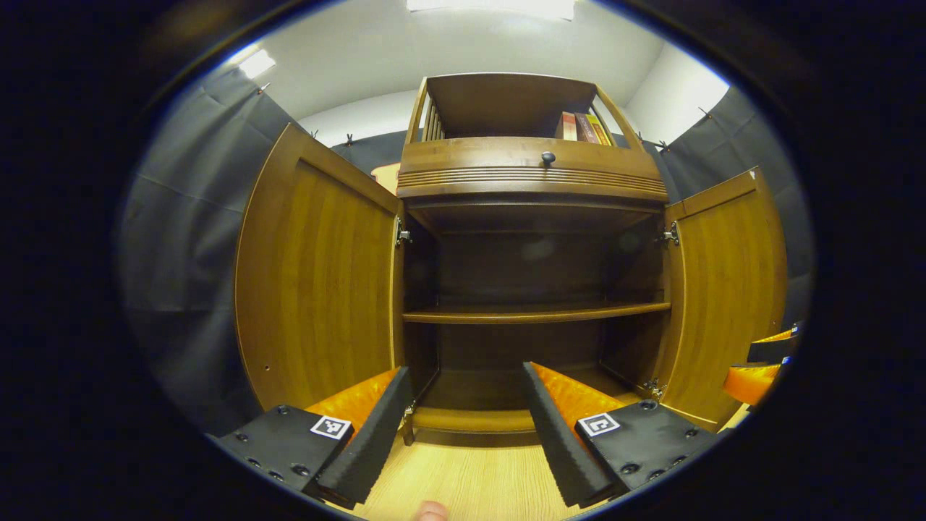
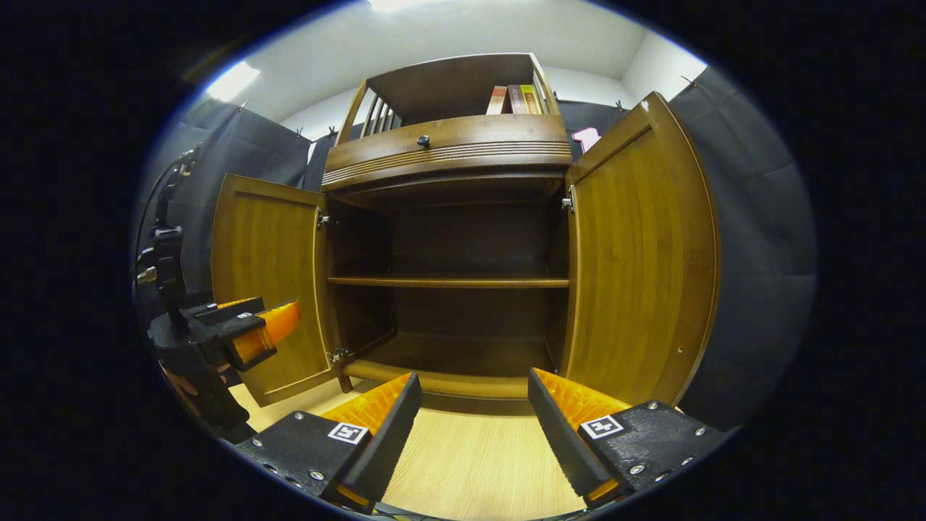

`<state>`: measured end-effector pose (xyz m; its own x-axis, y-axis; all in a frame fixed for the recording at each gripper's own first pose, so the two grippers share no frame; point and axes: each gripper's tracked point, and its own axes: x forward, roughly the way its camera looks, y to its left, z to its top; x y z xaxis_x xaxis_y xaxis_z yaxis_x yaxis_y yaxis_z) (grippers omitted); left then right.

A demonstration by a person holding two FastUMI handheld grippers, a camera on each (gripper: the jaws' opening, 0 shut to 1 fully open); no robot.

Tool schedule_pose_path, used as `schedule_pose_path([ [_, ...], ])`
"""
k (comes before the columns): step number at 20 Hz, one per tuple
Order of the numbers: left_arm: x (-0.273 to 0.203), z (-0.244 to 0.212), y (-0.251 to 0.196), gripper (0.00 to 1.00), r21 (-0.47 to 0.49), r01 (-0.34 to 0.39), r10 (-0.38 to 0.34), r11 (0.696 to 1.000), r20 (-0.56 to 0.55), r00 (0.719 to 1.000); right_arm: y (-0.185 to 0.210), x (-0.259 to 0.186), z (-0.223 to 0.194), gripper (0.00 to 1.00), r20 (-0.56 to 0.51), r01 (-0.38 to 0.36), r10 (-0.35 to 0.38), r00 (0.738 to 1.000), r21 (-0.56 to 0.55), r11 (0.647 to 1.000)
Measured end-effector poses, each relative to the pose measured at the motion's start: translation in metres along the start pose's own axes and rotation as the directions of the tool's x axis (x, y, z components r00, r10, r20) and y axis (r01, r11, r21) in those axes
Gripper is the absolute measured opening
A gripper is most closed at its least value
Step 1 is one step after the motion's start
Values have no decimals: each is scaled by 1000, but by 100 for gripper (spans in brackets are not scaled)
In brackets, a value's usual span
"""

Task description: Open the right door of the double-door shoe cabinet with the right hand, and open the left door with the left hand.

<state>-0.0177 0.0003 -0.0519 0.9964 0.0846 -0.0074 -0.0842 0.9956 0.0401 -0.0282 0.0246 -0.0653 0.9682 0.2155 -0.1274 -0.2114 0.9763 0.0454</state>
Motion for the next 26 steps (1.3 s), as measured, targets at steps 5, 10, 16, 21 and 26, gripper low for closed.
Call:
schedule_pose_path([
  [5, -1, -5, 10, 98, -1, -25, 25, 1000, -17, 1000, 8, 3, -8, 100, -15, -18, 18, 1000, 8, 1000],
  [10, 4, -4, 18, 99, 16, -26, 27, 1000, -26, 999, 8, 3, -10, 100, -21, -13, 14, 1000, 11, 1000],
  [16, 6, -5, 20, 99, 13, -22, 23, 1000, -28, 999, 9, 3, -10, 100, -25, -6, 6, 1000, 18, 1000],
  [21, 5, -7, 20, 99, 14, -17, 17, 1000, -32, 999, 12, 6, -12, 92, -28, -11, 11, 1000, 11, 1000],
  [26, 6, -5, 17, 99, 26, -10, 11, 1000, -23, 1000, 15, 9, -11, 92, -27, -16, 16, 999, 12, 1000],
])
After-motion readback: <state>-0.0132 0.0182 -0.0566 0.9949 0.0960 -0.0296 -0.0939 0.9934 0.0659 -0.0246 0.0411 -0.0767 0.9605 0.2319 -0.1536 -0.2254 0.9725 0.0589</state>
